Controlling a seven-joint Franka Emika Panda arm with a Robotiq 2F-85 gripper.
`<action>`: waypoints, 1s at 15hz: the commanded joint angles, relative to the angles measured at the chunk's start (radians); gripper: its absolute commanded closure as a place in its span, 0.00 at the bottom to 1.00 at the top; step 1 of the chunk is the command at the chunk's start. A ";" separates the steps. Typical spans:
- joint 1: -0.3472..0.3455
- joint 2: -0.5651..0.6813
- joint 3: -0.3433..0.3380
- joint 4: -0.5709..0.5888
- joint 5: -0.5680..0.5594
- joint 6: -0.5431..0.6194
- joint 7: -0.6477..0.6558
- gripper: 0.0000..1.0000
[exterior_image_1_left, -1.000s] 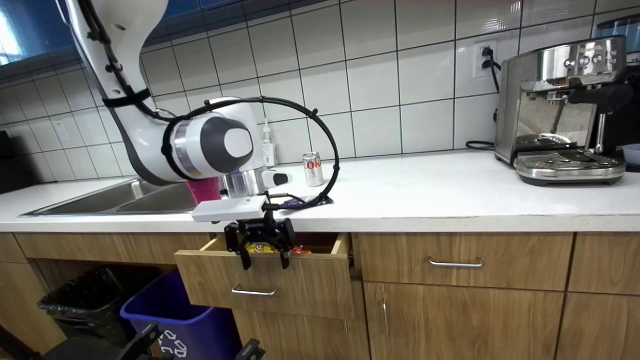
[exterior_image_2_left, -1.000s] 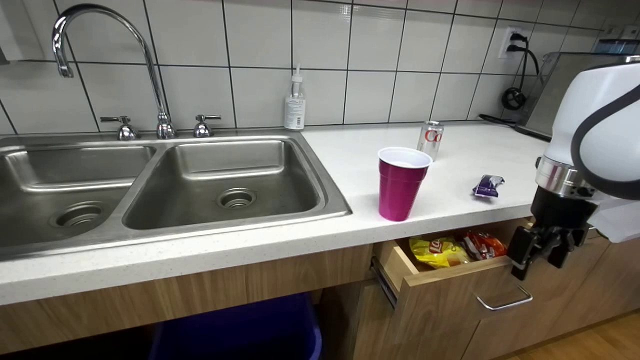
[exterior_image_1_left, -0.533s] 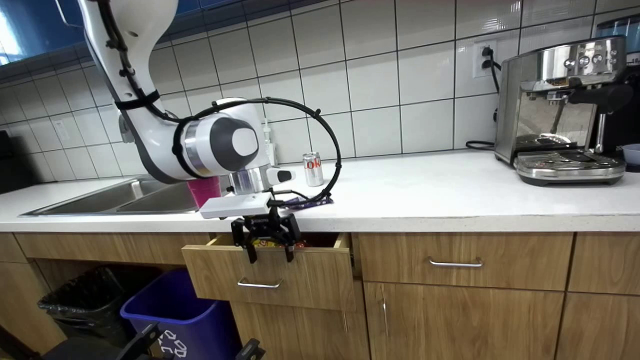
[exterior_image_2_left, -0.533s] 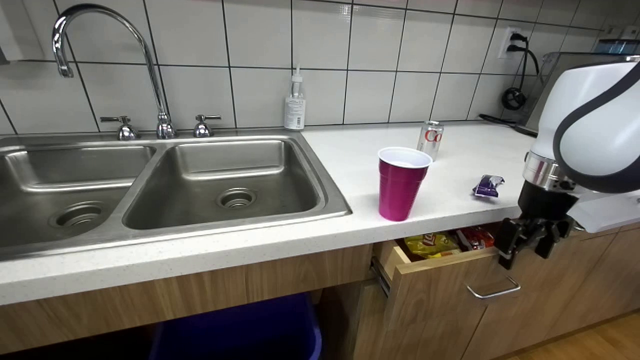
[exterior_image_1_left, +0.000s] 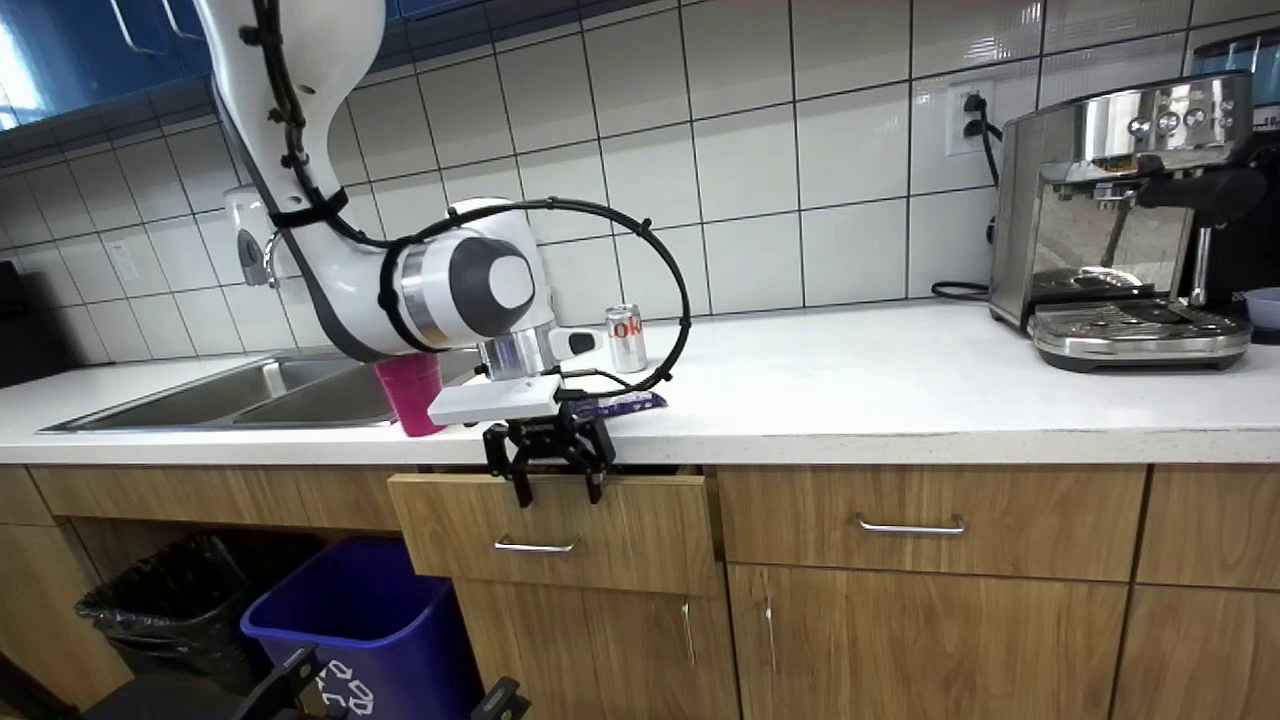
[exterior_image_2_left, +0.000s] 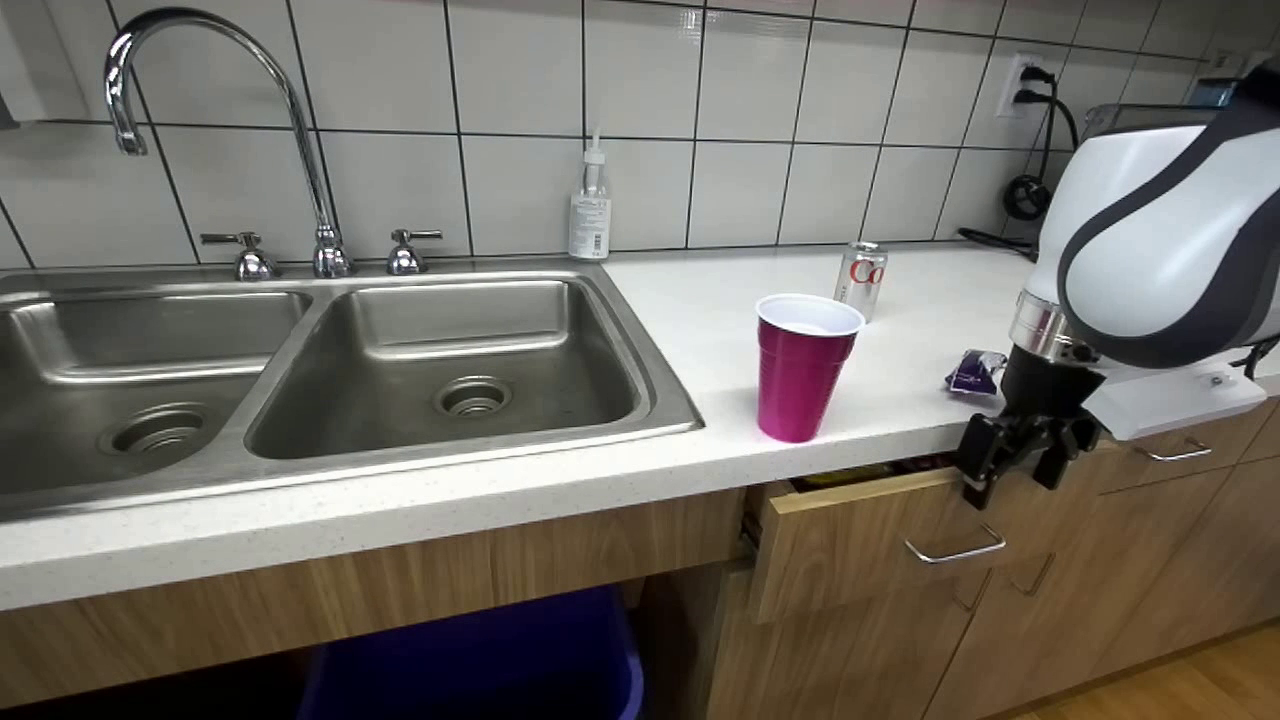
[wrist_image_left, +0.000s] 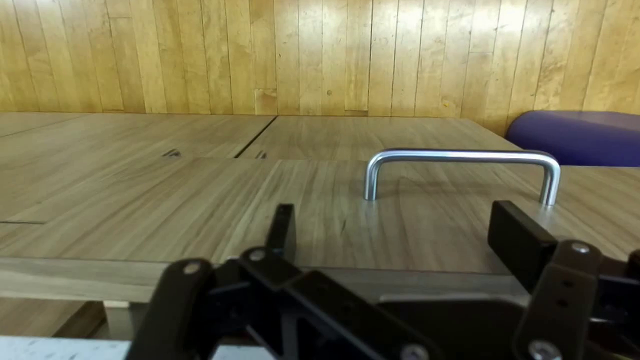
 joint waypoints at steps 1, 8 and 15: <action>0.003 0.071 -0.006 0.112 0.000 -0.012 0.004 0.00; -0.003 0.096 -0.009 0.141 0.005 -0.011 0.000 0.00; -0.021 0.033 0.014 0.071 0.026 0.007 -0.023 0.00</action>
